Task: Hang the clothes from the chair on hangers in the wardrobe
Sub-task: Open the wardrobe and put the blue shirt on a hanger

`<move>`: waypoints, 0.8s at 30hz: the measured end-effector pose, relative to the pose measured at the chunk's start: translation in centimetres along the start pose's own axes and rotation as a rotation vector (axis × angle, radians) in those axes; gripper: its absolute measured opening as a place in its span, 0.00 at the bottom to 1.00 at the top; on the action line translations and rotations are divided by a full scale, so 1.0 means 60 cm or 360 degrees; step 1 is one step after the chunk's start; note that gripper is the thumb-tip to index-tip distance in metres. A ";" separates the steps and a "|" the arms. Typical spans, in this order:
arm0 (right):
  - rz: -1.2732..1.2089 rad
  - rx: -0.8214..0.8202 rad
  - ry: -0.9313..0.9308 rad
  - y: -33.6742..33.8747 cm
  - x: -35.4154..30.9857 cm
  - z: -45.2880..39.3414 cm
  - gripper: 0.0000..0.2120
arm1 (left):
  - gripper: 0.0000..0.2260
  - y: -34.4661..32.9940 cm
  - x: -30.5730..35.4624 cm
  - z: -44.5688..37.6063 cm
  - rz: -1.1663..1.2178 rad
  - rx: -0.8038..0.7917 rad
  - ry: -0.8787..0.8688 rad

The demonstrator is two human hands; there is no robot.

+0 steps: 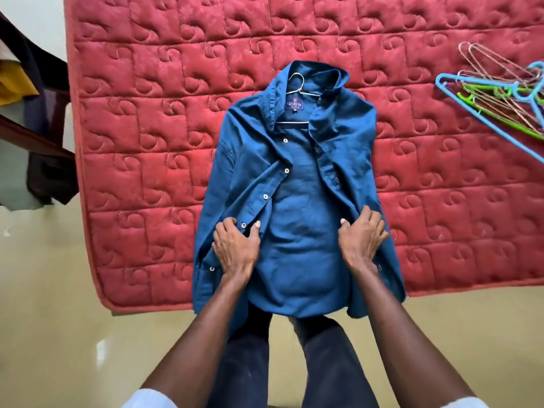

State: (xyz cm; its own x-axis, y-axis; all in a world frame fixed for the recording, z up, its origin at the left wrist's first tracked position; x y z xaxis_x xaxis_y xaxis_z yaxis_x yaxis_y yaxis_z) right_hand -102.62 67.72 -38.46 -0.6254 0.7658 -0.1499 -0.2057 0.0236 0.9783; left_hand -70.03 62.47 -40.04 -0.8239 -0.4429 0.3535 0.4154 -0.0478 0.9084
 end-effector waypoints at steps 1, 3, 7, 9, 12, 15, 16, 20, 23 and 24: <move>0.0037 -0.0052 0.0003 -0.007 0.012 0.012 0.20 | 0.21 0.003 -0.015 0.009 0.0000 -0.0014 0.0058; 0.0058 -0.0119 0.0072 -0.019 0.029 0.035 0.13 | 0.15 0.007 -0.042 0.029 -0.0059 -0.0027 0.0145; -0.0048 -0.0003 0.0395 -0.015 0.030 0.077 0.06 | 0.10 0.023 -0.062 0.063 -0.0095 0.0153 0.0080; -0.0105 0.0082 0.0413 -0.008 0.045 0.091 0.08 | 0.15 0.026 -0.078 0.068 0.0060 0.0234 0.0123; -0.0133 0.0132 0.0215 -0.002 0.102 0.099 0.11 | 0.21 0.022 -0.109 0.080 0.0092 0.0130 0.0327; -0.0035 -0.0037 0.0165 -0.023 0.145 0.112 0.13 | 0.15 0.031 -0.097 0.105 -0.0175 0.0128 0.0182; 0.0009 -0.0063 0.0187 -0.029 0.156 0.120 0.13 | 0.14 0.037 -0.090 0.118 -0.0235 0.0170 0.0131; 0.0058 -0.0016 0.0107 -0.028 0.189 0.144 0.19 | 0.16 0.040 -0.072 0.172 -0.0110 0.0187 0.0055; 0.0040 -0.0090 -0.0001 -0.024 0.208 0.145 0.23 | 0.14 0.039 -0.065 0.216 0.0033 0.0133 0.0044; 0.0041 -0.0113 0.0010 -0.024 0.208 0.144 0.21 | 0.14 0.037 -0.065 0.228 0.0017 0.0135 0.0040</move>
State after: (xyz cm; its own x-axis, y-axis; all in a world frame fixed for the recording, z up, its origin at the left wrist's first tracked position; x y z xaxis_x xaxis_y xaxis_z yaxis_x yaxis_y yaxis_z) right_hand -103.63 82.78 -40.52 -0.6359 0.7614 -0.1261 -0.2421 -0.0417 0.9693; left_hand -71.15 76.38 -36.33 -0.8092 -0.4652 0.3588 0.3894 0.0327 0.9205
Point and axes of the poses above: each hand's wrist, its own z-axis away from the middle knuckle, its own y-axis out of the back of the hand, x = y × z, the point moved 9 cm from there along -z, towards the middle knuckle, and after that the axes turned 9 degrees about x, right-handed, at the moved point
